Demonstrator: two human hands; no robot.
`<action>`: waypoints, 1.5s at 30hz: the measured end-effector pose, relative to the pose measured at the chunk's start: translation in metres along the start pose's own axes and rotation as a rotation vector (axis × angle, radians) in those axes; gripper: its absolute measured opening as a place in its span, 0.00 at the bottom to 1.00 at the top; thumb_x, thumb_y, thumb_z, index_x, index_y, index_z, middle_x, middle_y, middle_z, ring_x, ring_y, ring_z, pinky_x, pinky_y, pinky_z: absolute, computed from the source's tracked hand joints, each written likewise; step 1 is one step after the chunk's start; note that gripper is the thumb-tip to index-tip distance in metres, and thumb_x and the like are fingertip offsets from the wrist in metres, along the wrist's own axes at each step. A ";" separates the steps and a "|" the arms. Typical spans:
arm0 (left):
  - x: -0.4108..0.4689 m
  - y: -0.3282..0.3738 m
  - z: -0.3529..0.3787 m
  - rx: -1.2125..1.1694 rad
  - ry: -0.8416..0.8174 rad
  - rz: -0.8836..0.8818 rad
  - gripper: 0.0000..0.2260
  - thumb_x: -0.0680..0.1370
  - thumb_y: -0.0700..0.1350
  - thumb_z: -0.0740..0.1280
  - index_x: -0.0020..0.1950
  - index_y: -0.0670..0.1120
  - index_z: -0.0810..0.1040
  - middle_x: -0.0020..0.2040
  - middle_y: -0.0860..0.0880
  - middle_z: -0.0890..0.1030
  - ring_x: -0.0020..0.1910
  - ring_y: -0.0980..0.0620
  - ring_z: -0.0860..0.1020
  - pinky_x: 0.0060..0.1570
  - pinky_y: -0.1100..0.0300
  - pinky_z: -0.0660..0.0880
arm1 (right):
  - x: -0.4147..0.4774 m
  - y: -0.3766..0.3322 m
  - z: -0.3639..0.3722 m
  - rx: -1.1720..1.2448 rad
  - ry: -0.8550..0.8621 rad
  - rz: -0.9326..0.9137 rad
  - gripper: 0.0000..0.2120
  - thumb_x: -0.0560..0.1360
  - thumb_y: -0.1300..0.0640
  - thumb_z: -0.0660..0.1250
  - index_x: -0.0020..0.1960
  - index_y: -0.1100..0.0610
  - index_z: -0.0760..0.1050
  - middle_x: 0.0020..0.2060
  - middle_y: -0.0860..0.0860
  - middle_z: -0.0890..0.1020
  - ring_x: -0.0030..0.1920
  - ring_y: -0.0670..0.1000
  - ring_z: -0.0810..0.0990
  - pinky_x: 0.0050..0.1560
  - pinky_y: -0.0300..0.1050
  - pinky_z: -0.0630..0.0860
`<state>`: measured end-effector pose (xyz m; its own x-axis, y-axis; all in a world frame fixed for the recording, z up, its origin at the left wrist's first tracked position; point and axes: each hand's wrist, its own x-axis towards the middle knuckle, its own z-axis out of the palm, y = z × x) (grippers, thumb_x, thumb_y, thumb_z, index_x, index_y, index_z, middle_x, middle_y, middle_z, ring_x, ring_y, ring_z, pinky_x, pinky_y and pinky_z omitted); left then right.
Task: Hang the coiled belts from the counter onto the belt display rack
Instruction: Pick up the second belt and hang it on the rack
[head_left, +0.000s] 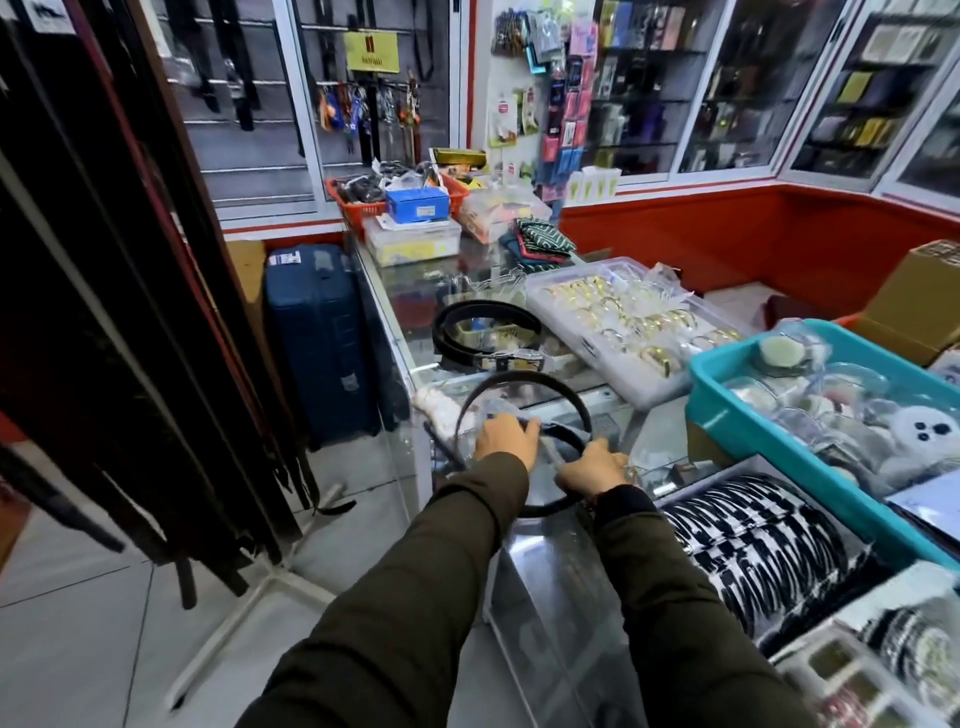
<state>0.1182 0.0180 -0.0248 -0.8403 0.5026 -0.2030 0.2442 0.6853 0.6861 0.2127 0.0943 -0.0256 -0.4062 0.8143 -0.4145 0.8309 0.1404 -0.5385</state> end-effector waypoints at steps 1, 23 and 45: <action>0.005 0.000 0.001 -0.056 -0.006 -0.058 0.23 0.82 0.56 0.62 0.57 0.36 0.80 0.56 0.36 0.83 0.57 0.37 0.80 0.49 0.51 0.74 | -0.001 0.001 0.000 -0.032 -0.063 -0.014 0.42 0.73 0.54 0.69 0.78 0.63 0.50 0.75 0.66 0.57 0.76 0.64 0.62 0.73 0.51 0.65; -0.009 -0.058 -0.059 -0.728 0.205 -0.173 0.12 0.77 0.48 0.71 0.54 0.41 0.86 0.48 0.42 0.87 0.46 0.46 0.83 0.44 0.61 0.80 | -0.034 -0.067 0.012 0.397 -0.291 -0.406 0.14 0.70 0.56 0.77 0.55 0.57 0.81 0.46 0.58 0.86 0.34 0.56 0.85 0.32 0.45 0.84; -0.058 -0.144 -0.265 -0.843 0.658 0.247 0.14 0.79 0.38 0.68 0.65 0.42 0.80 0.59 0.43 0.84 0.56 0.49 0.82 0.57 0.58 0.79 | -0.153 -0.262 0.101 0.758 -0.618 -0.867 0.11 0.81 0.59 0.62 0.53 0.56 0.83 0.43 0.52 0.85 0.42 0.48 0.82 0.37 0.38 0.76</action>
<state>0.0034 -0.2499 0.0736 -0.9688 0.0250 0.2466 0.2429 -0.1024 0.9646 0.0191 -0.1239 0.1046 -0.9730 0.1993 0.1167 -0.1249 -0.0294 -0.9917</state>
